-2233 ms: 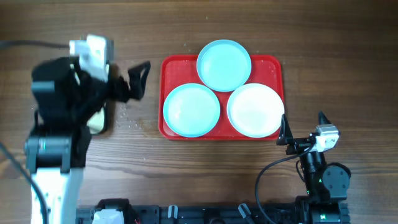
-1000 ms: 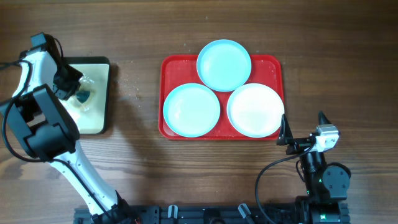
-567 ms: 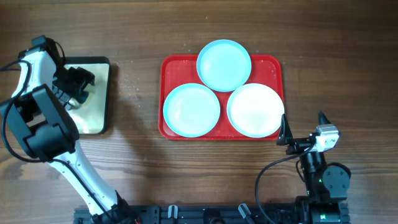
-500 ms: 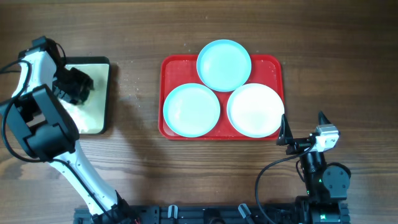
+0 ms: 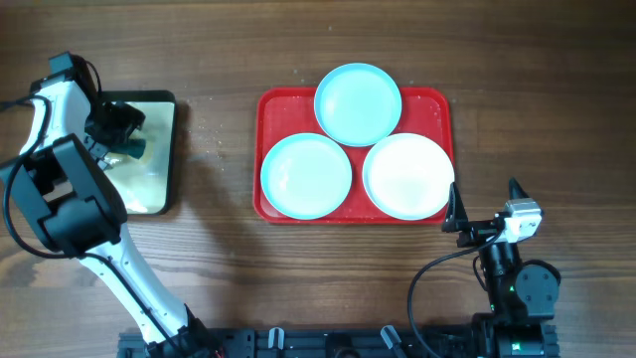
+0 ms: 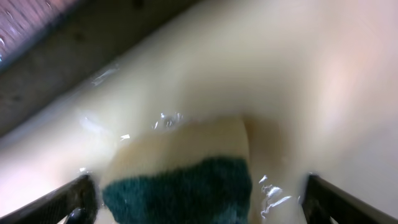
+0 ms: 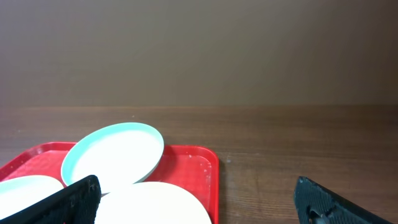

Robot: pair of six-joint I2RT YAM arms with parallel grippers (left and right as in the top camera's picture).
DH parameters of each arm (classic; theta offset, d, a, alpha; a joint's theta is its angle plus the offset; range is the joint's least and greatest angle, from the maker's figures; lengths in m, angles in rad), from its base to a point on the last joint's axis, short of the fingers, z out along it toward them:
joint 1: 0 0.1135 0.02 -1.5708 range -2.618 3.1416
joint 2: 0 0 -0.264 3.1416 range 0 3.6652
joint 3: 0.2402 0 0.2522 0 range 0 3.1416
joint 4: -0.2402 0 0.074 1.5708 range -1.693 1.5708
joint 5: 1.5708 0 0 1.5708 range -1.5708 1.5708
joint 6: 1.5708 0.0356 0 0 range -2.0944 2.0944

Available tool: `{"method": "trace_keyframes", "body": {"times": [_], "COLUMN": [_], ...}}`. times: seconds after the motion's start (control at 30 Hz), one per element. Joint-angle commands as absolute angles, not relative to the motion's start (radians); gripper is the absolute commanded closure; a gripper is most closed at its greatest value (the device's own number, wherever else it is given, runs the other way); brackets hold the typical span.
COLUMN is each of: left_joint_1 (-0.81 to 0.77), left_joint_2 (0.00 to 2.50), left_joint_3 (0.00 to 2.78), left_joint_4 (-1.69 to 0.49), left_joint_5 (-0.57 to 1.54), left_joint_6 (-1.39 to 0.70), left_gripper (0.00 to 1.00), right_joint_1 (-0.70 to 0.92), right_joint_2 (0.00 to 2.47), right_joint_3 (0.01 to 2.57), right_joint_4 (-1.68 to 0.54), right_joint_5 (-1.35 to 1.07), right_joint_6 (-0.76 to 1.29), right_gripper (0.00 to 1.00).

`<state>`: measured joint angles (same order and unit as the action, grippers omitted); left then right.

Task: Clean dirty plates on tray and stack at the side
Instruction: 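Grasp the sponge with the left gripper and dip it in the soapy water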

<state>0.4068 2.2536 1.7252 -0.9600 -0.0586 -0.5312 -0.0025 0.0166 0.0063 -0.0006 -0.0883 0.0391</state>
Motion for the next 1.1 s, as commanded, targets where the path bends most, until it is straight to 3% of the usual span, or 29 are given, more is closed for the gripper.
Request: {"method": "trace_keyframes", "body": {"times": [0.0,0.03,0.07,0.13,0.17,0.2,0.43,0.5,0.53,0.57,0.7,0.77,0.97,1.03,1.07], "left_joint_1": [0.411,0.411,0.411,0.411,0.411,0.411,0.411,0.411,0.411,0.411,0.411,0.411,0.411,0.411,0.411], "left_joint_2": [2.276,2.276,2.276,2.276,2.276,2.276,2.276,2.276,2.276,2.276,2.276,2.276,2.276,2.276,2.276], "left_joint_3": [1.719,1.719,1.719,1.719,1.719,1.719,1.719,1.719,1.719,1.719,1.719,1.719,1.719,1.719,1.719], "left_joint_4": [-0.929,-0.922,-0.916,-0.916,-0.918,-0.931,-1.038,-1.04,-1.04,-1.038,-1.028,-1.005,-0.957,-0.957,-0.957], "left_joint_5": [-0.103,-0.103,-0.103,-0.103,-0.102,-0.101,0.133,0.138,0.138,0.138,0.138,0.136,0.066,0.066,0.066], "left_joint_6": [-0.529,-0.529,-0.529,-0.529,-0.529,-0.529,-0.529,-0.529,-0.529,-0.529,-0.529,-0.528,-0.528,-0.529,-0.529], "left_gripper": [0.42,0.83,0.96,0.96,0.67,0.03,0.02,0.45,0.91,0.96,0.95,0.0,0.0,0.44,0.75], "right_joint_1": [0.002,0.002,0.002,0.002,0.002,0.002,0.002,0.002,0.002,0.002,0.002,0.002,0.002,0.002,0.002], "right_joint_2": [0.011,0.011,0.011,0.011,0.011,0.011,0.011,0.011,0.011,0.011,0.011,0.011,0.011,0.011,0.011], "right_joint_3": [0.005,0.005,0.005,0.005,0.005,0.005,0.005,0.005,0.005,0.005,0.005,0.005,0.005,0.005,0.005], "right_joint_4": [0.003,0.003,0.003,0.003,0.003,0.003,0.003,0.003,0.003,0.003,0.003,0.003,0.003,0.003,0.003], "right_joint_5": [-0.085,-0.085,-0.085,-0.085,-0.085,-0.085,-0.085,-0.085,-0.085,-0.085,-0.085,-0.085,-0.085,-0.085,-0.085], "right_joint_6": [0.028,0.028,0.029,0.028,0.028,0.029,0.029,0.028,0.028,0.028,0.029,0.029,0.029,0.029,0.029], "right_gripper": [0.0,0.0,0.0,0.0,0.0,0.01,0.0,0.0,0.0,0.0,0.0,0.0,0.0,0.0,0.0]}}
